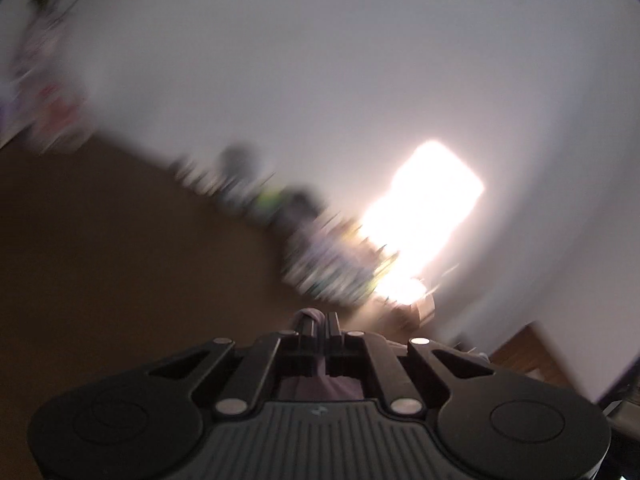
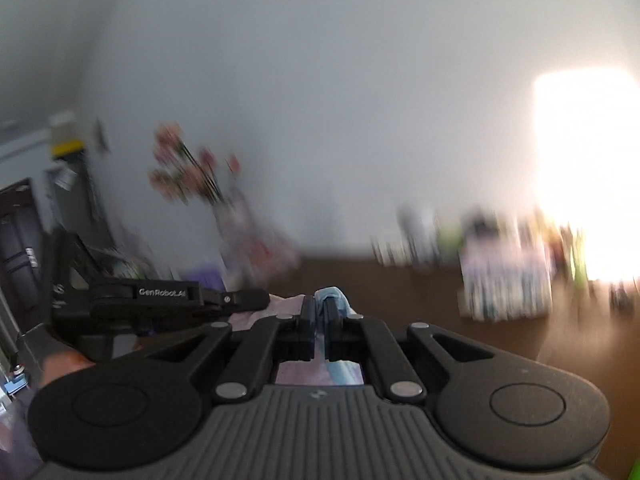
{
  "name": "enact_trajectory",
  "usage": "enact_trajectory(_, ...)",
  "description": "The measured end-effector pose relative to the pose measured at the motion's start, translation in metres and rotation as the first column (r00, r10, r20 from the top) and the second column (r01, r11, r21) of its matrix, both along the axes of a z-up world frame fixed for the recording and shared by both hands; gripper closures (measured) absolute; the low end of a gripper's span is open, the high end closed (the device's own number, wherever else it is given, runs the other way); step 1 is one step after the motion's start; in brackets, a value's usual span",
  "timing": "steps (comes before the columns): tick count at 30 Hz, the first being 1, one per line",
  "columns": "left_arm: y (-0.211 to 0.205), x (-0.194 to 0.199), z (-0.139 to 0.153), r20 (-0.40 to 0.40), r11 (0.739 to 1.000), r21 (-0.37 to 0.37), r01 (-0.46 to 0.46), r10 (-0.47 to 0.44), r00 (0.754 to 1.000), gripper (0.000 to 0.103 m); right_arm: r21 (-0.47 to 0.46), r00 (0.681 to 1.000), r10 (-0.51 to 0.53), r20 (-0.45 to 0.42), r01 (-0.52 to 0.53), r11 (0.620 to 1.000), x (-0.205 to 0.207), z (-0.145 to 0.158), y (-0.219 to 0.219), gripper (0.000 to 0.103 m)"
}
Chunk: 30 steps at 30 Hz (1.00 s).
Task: Fold clothes
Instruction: 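Reach both grippers to the cloth stack and grasp the pink-blue garment, then carry the pink-blue garment with both grippers and lay it on the table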
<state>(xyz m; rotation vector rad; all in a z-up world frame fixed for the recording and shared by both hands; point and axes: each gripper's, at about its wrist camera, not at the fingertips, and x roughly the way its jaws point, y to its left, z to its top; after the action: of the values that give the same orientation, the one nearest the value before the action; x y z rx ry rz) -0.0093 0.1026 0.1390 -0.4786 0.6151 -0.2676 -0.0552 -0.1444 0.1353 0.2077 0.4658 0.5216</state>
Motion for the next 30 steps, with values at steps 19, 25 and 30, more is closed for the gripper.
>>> enact_trajectory(19, -0.038, -0.09, -0.074, -0.047, 0.968, 0.251, 0.023, -0.011, 0.999, 0.031, -0.085, 0.976, -0.046, -0.214, 0.029, 0.996, -0.019, -0.124, -0.018, 0.056)
enact_trajectory(25, -0.053, -0.057, -0.096, -0.148, 0.959, 0.272, 0.073, -0.034, 0.988, 0.091, -0.113, 0.972, 0.015, -0.233, -0.042, 0.993, -0.002, -0.134, -0.004, 0.059)
enact_trajectory(30, -0.065, -0.013, -0.103, -0.149, 0.958, 0.272, 0.089, -0.049, 0.988, 0.094, -0.139, 0.971, -0.075, -0.228, 0.044, 0.989, 0.024, -0.132, -0.008, 0.083)
